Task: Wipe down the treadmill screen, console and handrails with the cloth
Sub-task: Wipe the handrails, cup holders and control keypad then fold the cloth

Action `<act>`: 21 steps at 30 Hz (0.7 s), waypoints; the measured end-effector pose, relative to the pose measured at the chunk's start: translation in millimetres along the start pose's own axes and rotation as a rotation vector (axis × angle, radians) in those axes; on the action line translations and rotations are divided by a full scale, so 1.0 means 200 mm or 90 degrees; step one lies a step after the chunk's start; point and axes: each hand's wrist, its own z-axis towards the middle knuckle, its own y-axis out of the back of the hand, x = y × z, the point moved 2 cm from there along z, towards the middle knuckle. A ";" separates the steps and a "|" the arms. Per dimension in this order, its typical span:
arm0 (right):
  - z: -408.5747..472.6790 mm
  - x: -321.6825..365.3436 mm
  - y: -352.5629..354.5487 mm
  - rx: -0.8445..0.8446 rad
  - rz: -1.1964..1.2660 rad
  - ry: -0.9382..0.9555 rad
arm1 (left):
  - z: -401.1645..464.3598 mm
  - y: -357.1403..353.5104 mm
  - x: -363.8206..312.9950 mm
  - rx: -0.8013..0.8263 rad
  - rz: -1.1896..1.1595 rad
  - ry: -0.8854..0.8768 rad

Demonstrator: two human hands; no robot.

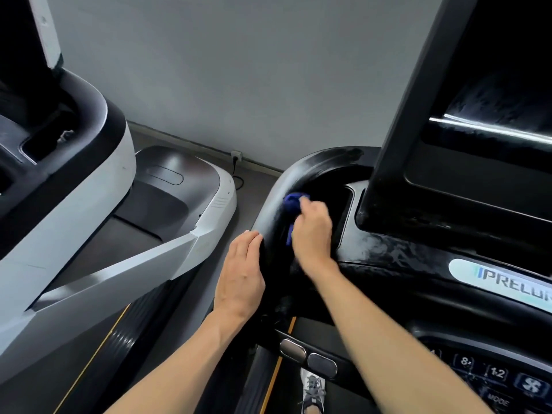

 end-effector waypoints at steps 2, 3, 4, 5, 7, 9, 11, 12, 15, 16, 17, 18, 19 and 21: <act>0.22 -0.07 0.07 -0.061 0.003 -0.163 | 0.00 0.00 0.00 -0.001 -0.004 -0.001; 0.28 -0.09 0.08 -0.082 0.014 -0.217 | 0.00 0.00 0.00 -0.003 -0.005 -0.003; 0.31 -0.08 0.09 -0.098 0.020 -0.244 | 0.00 0.00 0.01 -0.006 -0.003 -0.006; 0.30 -0.07 0.07 -0.101 0.020 -0.260 | 0.00 0.00 0.01 -0.010 0.000 -0.010; 0.23 -0.01 0.01 -0.076 0.016 -0.270 | 0.00 0.00 0.01 -0.015 0.002 -0.018; 0.12 0.03 -0.03 -0.033 -0.019 -0.262 | 0.00 -0.01 0.01 -0.015 0.001 -0.020; 0.00 0.04 -0.04 0.028 -0.059 -0.216 | 0.00 -0.02 0.01 -0.017 0.007 -0.027; -0.08 0.04 -0.03 0.055 -0.079 -0.183 | 0.00 -0.02 0.01 -0.019 0.013 -0.033; -0.30 0.03 -0.04 0.070 -0.112 -0.072 | 0.00 -0.02 0.01 -0.020 0.020 -0.052; -0.36 0.02 -0.04 0.071 -0.155 -0.026 | 0.00 -0.02 0.01 -0.022 0.022 -0.058; -0.42 0.01 -0.04 0.067 -0.201 0.022 | 0.00 -0.02 0.01 -0.024 0.028 -0.063; -0.46 0.00 -0.03 0.065 -0.237 0.070 | 0.00 -0.02 0.01 -0.026 0.037 -0.073; -0.49 -0.01 -0.01 0.064 -0.262 0.129 | -0.01 -0.02 0.01 -0.023 0.049 -0.091; -0.56 -0.03 0.05 0.094 -0.330 0.275 | -0.02 -0.02 -0.01 -0.003 0.080 -0.141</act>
